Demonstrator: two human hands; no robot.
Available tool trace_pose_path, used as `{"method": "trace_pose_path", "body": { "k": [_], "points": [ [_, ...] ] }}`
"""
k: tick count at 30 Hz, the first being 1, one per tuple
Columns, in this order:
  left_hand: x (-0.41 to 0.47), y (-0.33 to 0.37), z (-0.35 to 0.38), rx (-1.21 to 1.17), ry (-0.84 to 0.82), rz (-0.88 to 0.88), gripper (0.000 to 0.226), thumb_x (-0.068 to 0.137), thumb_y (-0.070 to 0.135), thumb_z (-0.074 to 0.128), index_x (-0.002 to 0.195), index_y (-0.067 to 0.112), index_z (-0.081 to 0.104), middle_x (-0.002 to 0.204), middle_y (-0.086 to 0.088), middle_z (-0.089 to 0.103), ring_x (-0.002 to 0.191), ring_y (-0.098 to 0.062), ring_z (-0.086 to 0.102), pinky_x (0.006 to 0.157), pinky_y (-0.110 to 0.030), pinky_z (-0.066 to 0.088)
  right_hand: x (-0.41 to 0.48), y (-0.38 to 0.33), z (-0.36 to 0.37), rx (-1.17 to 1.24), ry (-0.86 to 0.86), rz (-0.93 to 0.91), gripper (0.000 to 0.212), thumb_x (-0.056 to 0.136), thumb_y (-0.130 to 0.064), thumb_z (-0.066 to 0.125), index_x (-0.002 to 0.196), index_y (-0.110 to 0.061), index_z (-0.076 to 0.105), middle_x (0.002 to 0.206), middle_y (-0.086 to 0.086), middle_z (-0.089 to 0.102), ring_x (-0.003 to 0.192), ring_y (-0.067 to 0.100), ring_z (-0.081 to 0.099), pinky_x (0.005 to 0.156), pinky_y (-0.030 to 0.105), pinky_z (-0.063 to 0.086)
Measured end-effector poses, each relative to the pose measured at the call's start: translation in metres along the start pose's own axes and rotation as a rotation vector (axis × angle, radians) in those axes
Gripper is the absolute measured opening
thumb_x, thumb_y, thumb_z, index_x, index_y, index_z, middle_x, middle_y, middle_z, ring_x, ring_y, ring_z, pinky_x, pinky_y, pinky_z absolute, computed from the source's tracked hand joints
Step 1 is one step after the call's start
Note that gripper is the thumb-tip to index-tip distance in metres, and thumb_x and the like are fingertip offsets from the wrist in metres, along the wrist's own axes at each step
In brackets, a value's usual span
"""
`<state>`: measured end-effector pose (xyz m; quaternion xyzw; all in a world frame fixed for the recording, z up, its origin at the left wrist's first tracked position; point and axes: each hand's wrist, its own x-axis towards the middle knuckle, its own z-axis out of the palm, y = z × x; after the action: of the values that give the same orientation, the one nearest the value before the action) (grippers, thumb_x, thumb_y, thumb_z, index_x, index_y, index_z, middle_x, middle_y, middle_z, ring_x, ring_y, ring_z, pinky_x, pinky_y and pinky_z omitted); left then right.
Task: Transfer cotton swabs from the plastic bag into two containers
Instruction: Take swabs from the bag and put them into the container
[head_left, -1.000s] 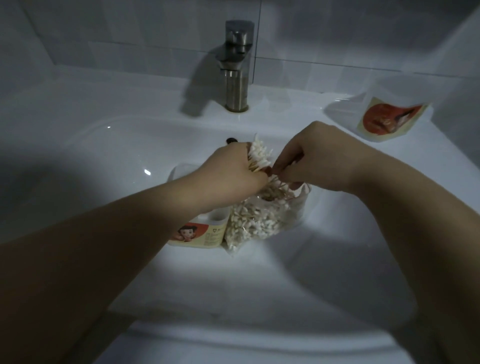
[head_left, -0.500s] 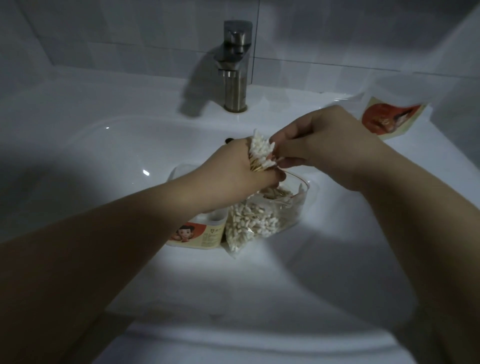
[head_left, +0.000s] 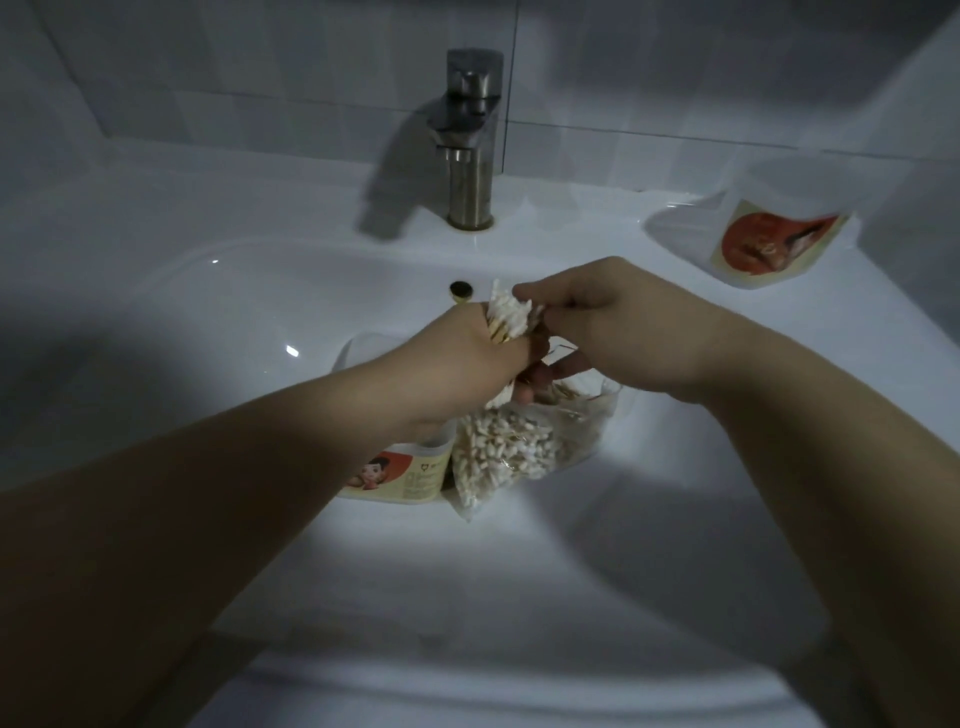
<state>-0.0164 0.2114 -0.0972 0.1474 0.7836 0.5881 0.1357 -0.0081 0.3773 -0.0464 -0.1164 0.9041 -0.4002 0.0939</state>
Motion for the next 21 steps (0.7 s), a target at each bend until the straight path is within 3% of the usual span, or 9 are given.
{"method": "trace_pose_path", "body": {
  "k": [3,6,8,10,12,14,16,18,21],
  "points": [
    [-0.001,0.003,0.001,-0.041,0.01,-0.015,0.023,0.104,0.015,0.057,0.084,0.016,0.068,0.063,0.005,0.068,0.06,-0.009,0.063,0.064,-0.024,0.054,0.0,-0.002,0.0,0.07,-0.03,0.021,0.048,0.098,0.011,0.039,0.136,-0.006,0.063,0.12,0.012,0.071,0.101,0.025,0.071,0.09,0.04,0.06],
    [0.0,0.004,0.001,-0.06,0.034,-0.056,0.026,0.104,0.021,0.057,0.082,0.014,0.067,0.064,0.001,0.067,0.067,-0.017,0.063,0.073,-0.033,0.051,0.003,0.001,-0.004,0.03,0.07,0.061,0.048,0.095,0.007,0.043,0.131,-0.013,0.066,0.116,0.004,0.072,0.097,0.019,0.071,0.085,0.038,0.062],
    [0.002,0.005,-0.001,-0.094,0.078,-0.095,0.028,0.105,0.023,0.056,0.079,0.015,0.064,0.065,0.0,0.065,0.068,-0.019,0.064,0.077,-0.037,0.049,0.003,0.003,-0.007,-0.167,0.102,0.062,0.039,0.089,0.001,0.05,0.11,-0.02,0.075,0.092,-0.001,0.076,0.082,0.014,0.073,0.081,0.037,0.062],
    [0.003,0.005,-0.002,-0.164,0.105,-0.129,0.022,0.104,0.025,0.057,0.085,0.016,0.063,0.066,0.002,0.067,0.065,-0.017,0.067,0.076,-0.035,0.051,0.001,0.005,-0.009,-0.431,-0.015,0.08,0.034,0.083,-0.006,0.055,0.095,-0.029,0.077,0.083,-0.009,0.076,0.079,0.01,0.071,0.082,0.033,0.06],
    [0.003,0.005,-0.002,-0.184,0.103,-0.163,0.018,0.104,0.03,0.057,0.093,0.016,0.064,0.07,0.004,0.073,0.068,-0.013,0.072,0.073,-0.029,0.056,0.0,0.006,-0.005,-0.586,-0.146,0.084,0.026,0.084,-0.019,0.061,0.098,-0.036,0.076,0.091,-0.013,0.075,0.086,0.008,0.068,0.079,0.027,0.054],
    [0.004,0.004,0.0,-0.141,0.094,-0.177,0.023,0.104,0.033,0.058,0.095,0.015,0.068,0.078,0.003,0.076,0.074,-0.012,0.075,0.081,-0.033,0.06,-0.001,0.005,-0.002,-0.572,-0.208,0.064,0.018,0.082,-0.043,0.064,0.098,-0.041,0.073,0.096,-0.016,0.075,0.084,0.006,0.067,0.072,0.024,0.048],
    [0.004,0.003,0.003,-0.108,0.11,-0.182,0.026,0.102,0.036,0.059,0.092,0.014,0.069,0.087,0.001,0.076,0.084,-0.014,0.075,0.097,-0.044,0.057,-0.001,0.006,-0.001,-0.536,-0.253,0.062,0.037,0.073,-0.059,0.063,0.106,-0.044,0.073,0.095,-0.017,0.076,0.082,0.004,0.068,0.074,0.024,0.05],
    [0.003,0.005,0.003,-0.115,0.147,-0.193,0.026,0.102,0.036,0.061,0.09,0.014,0.067,0.092,-0.003,0.073,0.097,-0.024,0.074,0.102,-0.054,0.053,0.0,0.007,0.0,-0.549,-0.258,0.048,0.044,0.073,-0.059,0.066,0.115,-0.047,0.072,0.096,-0.015,0.076,0.083,0.004,0.068,0.077,0.023,0.053],
    [0.003,0.005,0.002,-0.126,0.177,-0.218,0.027,0.101,0.036,0.061,0.086,0.015,0.067,0.092,-0.011,0.071,0.107,-0.037,0.07,0.103,-0.059,0.052,0.004,0.011,0.008,-0.57,-0.215,0.007,0.033,0.079,-0.047,0.072,0.111,-0.041,0.075,0.094,-0.013,0.075,0.081,0.003,0.066,0.072,0.02,0.051]
  ]
}}
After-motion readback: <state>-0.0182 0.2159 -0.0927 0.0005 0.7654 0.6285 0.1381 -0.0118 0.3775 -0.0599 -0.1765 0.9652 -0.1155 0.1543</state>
